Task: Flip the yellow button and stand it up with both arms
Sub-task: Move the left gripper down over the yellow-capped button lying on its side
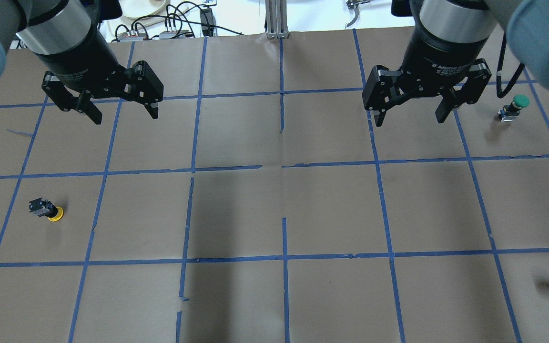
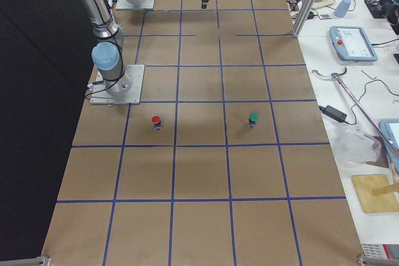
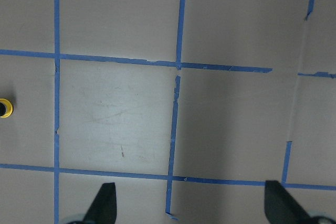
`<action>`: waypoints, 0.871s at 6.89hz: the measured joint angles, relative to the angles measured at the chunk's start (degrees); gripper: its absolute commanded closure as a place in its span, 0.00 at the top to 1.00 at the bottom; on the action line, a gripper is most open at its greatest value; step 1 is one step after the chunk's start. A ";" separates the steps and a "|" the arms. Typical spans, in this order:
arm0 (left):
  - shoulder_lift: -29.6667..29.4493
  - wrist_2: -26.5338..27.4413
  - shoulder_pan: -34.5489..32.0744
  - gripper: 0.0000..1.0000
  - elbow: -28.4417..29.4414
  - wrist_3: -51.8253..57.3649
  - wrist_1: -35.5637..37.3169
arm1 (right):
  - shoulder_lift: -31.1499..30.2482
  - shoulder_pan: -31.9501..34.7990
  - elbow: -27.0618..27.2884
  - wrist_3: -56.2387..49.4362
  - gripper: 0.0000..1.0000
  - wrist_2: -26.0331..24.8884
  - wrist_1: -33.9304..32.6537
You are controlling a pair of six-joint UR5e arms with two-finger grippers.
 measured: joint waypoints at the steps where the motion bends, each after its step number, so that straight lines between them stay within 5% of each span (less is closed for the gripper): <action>1: 0.01 -0.18 0.21 1.00 0.04 0.23 -0.16 | 0.00 0.01 0.00 0.03 1.00 0.02 -0.01; 3: 0.06 0.00 1.75 1.00 -1.20 1.55 -0.18 | 0.00 0.03 0.00 0.08 1.00 0.08 0.00; 6: -0.11 0.10 14.22 1.00 -7.89 5.85 1.88 | 0.00 0.08 0.00 0.10 1.00 0.09 0.07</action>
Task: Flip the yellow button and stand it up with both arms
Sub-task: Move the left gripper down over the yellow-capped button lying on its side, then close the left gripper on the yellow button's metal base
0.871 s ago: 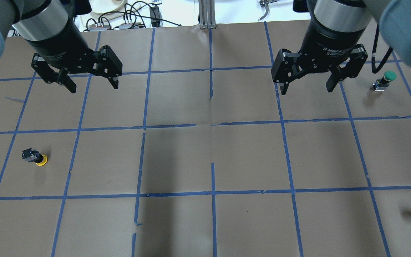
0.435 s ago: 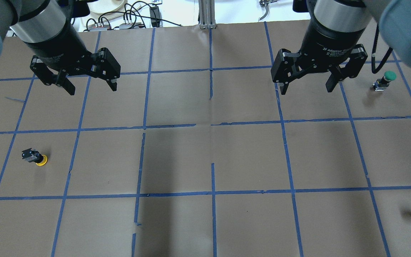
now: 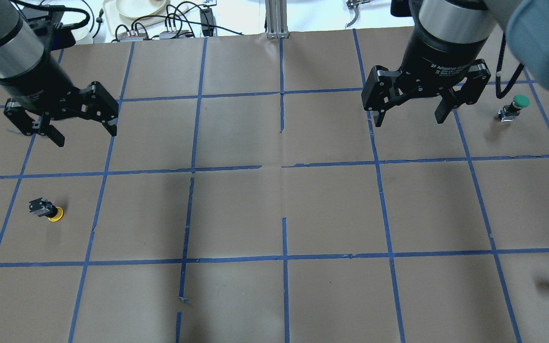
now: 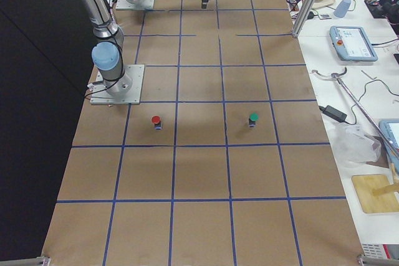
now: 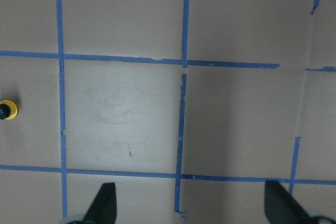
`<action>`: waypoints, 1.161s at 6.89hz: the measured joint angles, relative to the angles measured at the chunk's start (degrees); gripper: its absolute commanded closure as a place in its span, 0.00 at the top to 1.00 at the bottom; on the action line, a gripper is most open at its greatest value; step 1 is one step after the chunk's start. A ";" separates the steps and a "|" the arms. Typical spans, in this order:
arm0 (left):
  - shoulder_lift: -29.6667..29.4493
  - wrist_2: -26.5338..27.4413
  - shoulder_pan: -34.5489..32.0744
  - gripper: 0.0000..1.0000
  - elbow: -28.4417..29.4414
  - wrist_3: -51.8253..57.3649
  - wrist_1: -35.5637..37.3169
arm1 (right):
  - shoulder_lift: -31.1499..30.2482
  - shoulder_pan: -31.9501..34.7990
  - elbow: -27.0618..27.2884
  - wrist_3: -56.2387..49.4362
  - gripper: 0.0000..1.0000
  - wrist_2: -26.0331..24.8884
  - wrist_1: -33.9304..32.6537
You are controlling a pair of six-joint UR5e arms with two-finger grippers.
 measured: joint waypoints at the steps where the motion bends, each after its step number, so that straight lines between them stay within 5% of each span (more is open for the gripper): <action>1: -0.02 0.00 4.86 1.00 -4.04 4.33 3.77 | 0.00 0.01 0.00 -0.02 1.00 -0.02 -0.02; 4: -1.78 -0.25 17.54 1.00 -15.32 17.26 19.14 | 0.00 -0.02 0.00 -0.03 1.00 -0.01 -0.08; 8: -11.80 -0.20 27.16 1.00 -17.67 26.94 32.41 | 0.00 -0.02 0.00 -0.04 1.00 0.01 -0.05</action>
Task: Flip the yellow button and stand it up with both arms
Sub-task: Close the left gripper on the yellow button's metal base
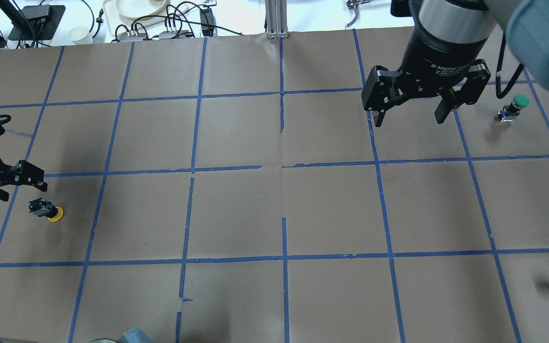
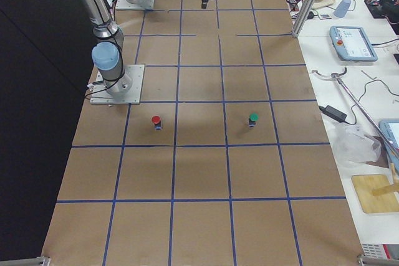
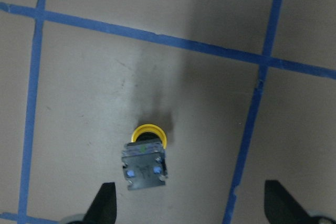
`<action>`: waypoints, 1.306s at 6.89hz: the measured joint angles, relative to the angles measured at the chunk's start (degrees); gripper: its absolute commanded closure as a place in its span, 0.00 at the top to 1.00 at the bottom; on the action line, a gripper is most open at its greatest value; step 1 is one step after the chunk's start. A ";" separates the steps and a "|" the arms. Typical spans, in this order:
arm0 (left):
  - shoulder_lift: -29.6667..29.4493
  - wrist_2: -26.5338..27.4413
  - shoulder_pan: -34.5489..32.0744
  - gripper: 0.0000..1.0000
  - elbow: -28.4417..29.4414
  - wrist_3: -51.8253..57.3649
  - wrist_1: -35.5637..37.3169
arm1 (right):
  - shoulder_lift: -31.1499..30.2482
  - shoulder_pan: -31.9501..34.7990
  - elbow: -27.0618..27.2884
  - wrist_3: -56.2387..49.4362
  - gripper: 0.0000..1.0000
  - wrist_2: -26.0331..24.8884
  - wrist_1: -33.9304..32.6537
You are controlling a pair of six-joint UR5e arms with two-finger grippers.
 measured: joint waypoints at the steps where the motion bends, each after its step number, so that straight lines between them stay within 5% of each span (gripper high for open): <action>1: -0.66 0.15 0.47 0.98 -0.47 0.67 0.19 | 0.00 0.01 0.00 0.02 1.00 0.00 0.01; 5: -2.73 0.17 0.70 0.89 -2.66 1.69 4.38 | 0.00 0.03 0.04 0.04 1.00 -0.01 -0.01; 9: -2.89 0.32 0.68 0.35 -3.90 1.37 4.47 | -0.08 0.03 0.00 0.04 1.00 0.01 -0.03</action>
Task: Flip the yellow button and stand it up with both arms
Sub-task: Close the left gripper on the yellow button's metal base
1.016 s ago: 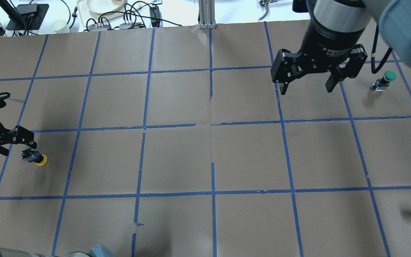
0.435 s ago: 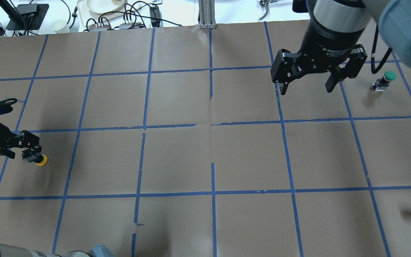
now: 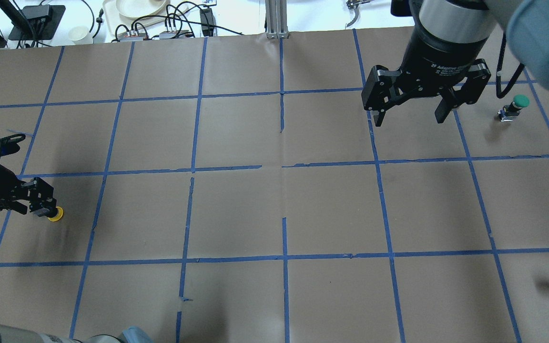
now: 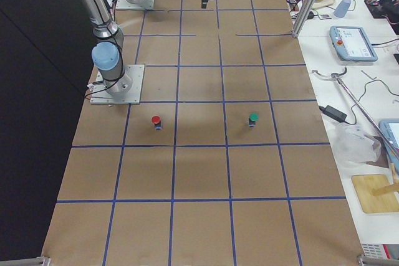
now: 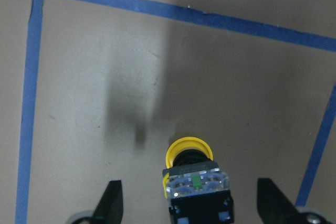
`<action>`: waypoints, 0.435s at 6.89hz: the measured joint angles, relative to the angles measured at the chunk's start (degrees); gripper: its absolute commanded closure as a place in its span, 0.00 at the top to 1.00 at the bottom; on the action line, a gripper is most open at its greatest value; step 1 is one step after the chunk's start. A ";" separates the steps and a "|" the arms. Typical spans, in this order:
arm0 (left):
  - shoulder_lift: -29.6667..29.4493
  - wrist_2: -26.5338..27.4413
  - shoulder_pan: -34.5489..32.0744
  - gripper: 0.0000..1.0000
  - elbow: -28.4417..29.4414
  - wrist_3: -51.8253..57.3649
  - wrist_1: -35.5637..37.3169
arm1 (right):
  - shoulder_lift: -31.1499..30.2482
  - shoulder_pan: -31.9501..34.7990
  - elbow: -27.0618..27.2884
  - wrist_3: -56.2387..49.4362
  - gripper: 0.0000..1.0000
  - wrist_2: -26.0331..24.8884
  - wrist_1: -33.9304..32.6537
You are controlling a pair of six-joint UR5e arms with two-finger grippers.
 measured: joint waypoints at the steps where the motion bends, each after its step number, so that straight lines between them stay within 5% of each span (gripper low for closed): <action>1: 0.14 -0.07 0.01 0.29 -0.61 -0.05 0.04 | -0.01 0.00 0.00 0.00 1.00 0.02 -0.01; 3: 1.35 -1.41 -0.25 0.27 -0.40 -0.02 0.03 | -0.01 -0.05 0.00 -0.06 1.00 -0.01 -0.01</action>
